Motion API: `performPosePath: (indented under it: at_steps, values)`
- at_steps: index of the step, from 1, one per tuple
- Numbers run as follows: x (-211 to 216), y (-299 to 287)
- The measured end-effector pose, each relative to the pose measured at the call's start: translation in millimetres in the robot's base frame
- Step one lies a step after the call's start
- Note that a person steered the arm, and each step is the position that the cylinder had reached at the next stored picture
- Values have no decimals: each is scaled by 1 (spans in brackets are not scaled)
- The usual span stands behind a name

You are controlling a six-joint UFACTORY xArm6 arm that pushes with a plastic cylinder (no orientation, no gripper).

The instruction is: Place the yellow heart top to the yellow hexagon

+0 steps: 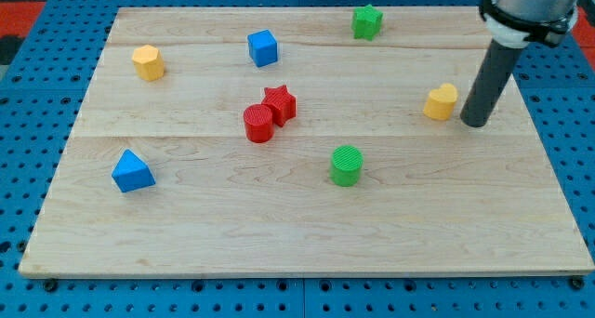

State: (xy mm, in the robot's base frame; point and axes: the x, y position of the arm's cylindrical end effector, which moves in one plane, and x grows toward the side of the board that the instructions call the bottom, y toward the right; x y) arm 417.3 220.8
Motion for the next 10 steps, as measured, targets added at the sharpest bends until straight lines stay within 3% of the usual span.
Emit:
performPosePath:
  at_steps: [2,3,4,5,6,7,10]
  values:
    - [-57,-141]
    - [-61,-97]
    - [-91,-120]
    - [-106,-193]
    - [-96,-171]
    - [-60,-147]
    - [-71,-247]
